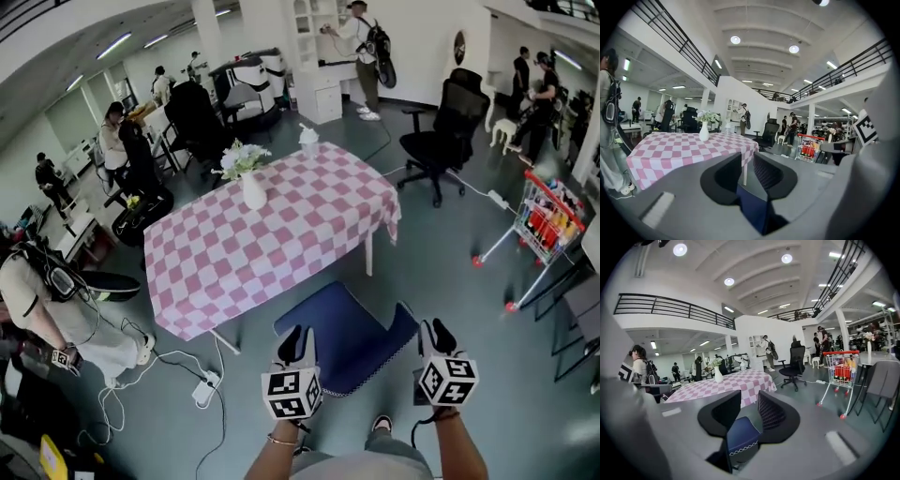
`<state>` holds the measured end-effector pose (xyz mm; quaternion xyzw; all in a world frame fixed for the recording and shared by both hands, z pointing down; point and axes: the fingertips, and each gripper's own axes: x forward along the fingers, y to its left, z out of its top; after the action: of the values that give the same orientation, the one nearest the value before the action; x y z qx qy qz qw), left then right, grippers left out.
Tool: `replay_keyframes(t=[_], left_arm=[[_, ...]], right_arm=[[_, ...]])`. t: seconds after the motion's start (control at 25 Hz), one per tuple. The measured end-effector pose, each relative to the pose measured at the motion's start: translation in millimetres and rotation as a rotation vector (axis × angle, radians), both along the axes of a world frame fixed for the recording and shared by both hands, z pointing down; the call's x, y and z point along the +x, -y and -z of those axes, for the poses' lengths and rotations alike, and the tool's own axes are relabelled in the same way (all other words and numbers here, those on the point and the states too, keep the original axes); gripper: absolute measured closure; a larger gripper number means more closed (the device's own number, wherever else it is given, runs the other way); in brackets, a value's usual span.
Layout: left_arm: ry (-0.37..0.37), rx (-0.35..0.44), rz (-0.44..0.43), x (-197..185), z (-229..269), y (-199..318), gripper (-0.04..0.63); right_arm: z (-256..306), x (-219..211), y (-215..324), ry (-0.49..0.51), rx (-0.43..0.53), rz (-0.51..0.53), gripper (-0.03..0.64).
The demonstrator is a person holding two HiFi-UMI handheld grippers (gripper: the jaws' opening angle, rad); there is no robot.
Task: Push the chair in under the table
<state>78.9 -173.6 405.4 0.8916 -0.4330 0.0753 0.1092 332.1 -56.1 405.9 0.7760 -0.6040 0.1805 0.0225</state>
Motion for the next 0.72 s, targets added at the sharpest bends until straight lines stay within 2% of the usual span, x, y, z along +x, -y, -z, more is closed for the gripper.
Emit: replay_keyframes(t=[0.36,0.48,0.72], left_arm=[[0.042,-0.043,0.236,19.6,-17.9,-10.2,0.515],[0.062,-0.046,0.280,16.6,-21.4,-12.8,0.515],[0.077,-0.040,0.324,6.8,-22.8,-14.5,0.515]], right_arm=[[-19.6,45.0,64.2,0.033,-0.035,0.277,0.509],[-26.5,45.0,81.3,0.075,-0.039,0.329,0.510],[-29.5,31.0,100.2,0.054,-0.048,0.422,0.509]])
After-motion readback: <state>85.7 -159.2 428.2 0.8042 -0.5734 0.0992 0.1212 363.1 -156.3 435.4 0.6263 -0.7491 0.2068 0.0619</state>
